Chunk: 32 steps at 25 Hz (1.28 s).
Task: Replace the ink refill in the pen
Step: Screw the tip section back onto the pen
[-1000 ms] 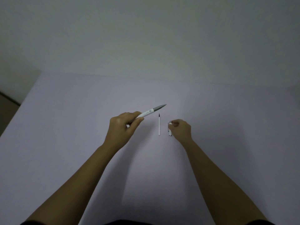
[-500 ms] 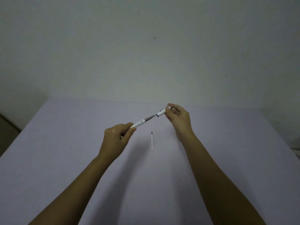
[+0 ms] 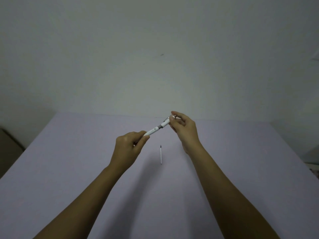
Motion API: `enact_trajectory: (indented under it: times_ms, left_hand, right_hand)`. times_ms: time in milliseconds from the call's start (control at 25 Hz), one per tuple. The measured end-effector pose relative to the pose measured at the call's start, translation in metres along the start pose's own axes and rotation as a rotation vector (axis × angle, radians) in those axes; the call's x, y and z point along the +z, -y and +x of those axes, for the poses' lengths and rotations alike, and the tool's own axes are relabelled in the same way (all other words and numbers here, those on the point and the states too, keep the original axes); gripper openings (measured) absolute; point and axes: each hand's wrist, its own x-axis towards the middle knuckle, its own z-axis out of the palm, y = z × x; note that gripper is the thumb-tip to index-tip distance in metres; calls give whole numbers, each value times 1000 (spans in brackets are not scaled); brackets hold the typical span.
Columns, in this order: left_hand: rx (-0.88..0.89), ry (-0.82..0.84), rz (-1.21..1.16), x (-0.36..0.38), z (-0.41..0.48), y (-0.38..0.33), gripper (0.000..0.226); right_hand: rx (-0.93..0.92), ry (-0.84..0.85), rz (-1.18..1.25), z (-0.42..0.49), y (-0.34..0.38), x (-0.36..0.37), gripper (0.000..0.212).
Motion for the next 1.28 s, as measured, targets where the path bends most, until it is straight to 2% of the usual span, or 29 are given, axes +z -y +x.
enact_trajectory:
  times_ms: [200,360,480,600,760,920,1120,1280]
  left_hand:
    - [-29,-43,4,2,4,-6,15]
    - [-53,-73,28,2,3,-10,12]
    - [-85,26,81,9,6,-11,15]
    - [-91,128,190,17,6,-5,17]
    - [-137,215,227,31,-1,3,19]
    - [-308,337,259,56,-4,30,24]
    - [-550,433,206,101,-15,75,30]
    - [-615,473,214,135,-19,103,28]
  right_hand:
    - [-32,21,19,-4,5,5,14]
    - [-55,23,-21,-2,5,10,14]
    - [-68,27,-79,8,5,10,15]
    - [-45,31,-151,14,-3,15,31]
    - [27,40,-238,22,-23,18,40]
    - [116,88,-518,29,-57,16,43]
    - [211,232,-877,27,-145,-9,48]
    - [193,337,-1123,16,-203,-22,51]
